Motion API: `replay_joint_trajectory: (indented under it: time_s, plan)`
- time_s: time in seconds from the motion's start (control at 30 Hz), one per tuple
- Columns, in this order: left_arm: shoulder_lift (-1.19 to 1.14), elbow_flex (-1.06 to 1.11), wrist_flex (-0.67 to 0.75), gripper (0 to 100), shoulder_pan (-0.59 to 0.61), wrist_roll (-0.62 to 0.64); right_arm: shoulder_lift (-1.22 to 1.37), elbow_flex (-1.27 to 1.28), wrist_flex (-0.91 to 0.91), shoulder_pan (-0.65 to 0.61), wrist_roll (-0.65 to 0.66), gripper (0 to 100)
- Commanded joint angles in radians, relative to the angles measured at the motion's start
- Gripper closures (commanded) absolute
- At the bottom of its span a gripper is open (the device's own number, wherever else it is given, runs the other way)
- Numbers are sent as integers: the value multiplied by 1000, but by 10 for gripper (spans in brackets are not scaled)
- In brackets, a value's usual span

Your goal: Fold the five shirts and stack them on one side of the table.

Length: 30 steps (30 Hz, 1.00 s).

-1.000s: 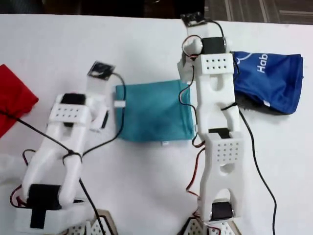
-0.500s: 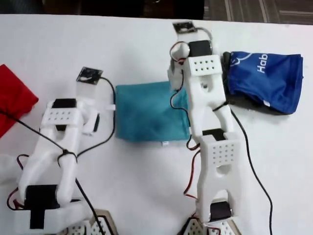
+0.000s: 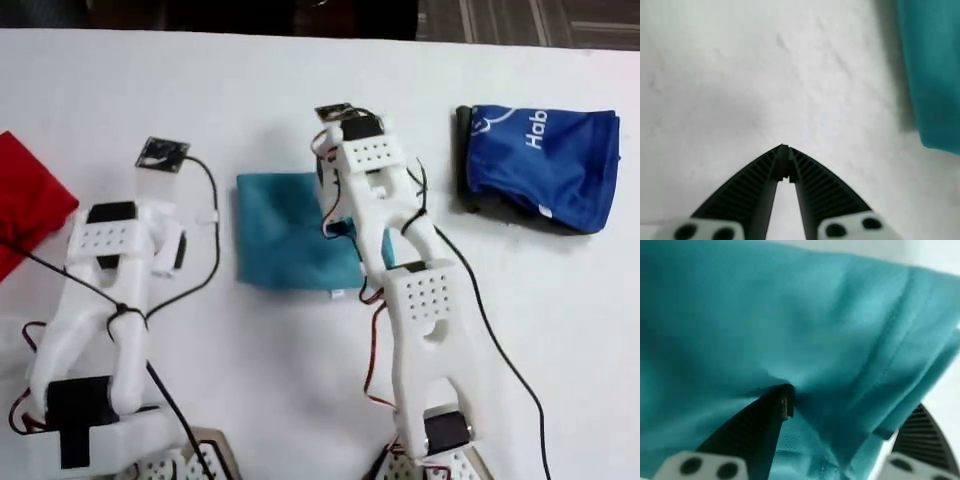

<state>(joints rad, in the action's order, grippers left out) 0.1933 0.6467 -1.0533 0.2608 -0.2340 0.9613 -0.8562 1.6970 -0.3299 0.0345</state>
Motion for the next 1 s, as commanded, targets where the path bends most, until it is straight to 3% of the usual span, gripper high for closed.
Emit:
replay_joint_trajectory:
  time_s: [0.0,0.17,0.37,0.7,0.97]
  plan:
    - [38,2,12,972,21,-9,27,0,1,2,-6,670]
    - [38,2,12,972,21,-9,38,0,8,-10,8,687]
    - [46,-4,12,972,15,-2,38,9,21,-77,212,987]
    - [46,1,34,972,15,35,-22,-41,56,-15,227,981]
    - [38,1,55,972,15,38,-344,-141,68,113,336,981]
